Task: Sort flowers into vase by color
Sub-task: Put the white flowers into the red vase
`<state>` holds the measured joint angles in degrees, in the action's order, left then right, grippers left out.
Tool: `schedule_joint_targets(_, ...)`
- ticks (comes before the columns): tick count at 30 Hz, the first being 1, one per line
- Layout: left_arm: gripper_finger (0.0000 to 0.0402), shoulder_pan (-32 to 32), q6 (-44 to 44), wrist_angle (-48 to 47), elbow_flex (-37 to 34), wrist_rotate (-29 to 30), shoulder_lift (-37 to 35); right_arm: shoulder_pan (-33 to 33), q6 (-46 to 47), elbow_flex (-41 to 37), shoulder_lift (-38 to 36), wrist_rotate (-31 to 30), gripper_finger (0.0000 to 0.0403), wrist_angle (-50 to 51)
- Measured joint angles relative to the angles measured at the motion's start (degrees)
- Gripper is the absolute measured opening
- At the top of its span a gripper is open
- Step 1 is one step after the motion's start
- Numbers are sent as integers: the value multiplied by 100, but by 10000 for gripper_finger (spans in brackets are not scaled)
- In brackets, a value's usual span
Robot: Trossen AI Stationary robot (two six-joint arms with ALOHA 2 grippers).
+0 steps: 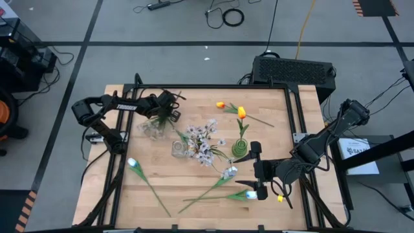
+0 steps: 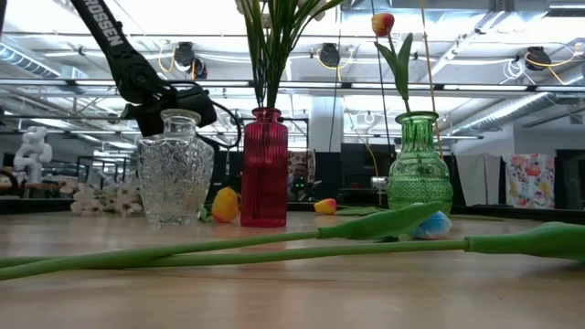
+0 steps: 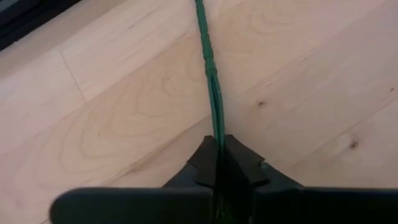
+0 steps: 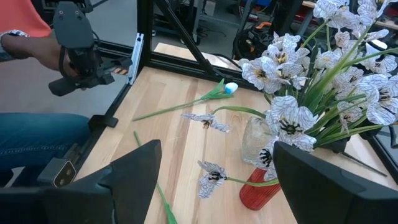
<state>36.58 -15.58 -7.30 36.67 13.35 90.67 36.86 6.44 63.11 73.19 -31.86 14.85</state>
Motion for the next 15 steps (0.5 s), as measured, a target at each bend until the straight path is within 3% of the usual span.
schedule_joint_targets(8, 25, -20, 99, -633, 274, 75, -471, -1, -4, 0, 0, 0, 302, 11)
schedule_joint_targets(15, 25, -138, 160, -985, 301, 74, -1687, -9, -7, 0, 0, -2, 302, 31)
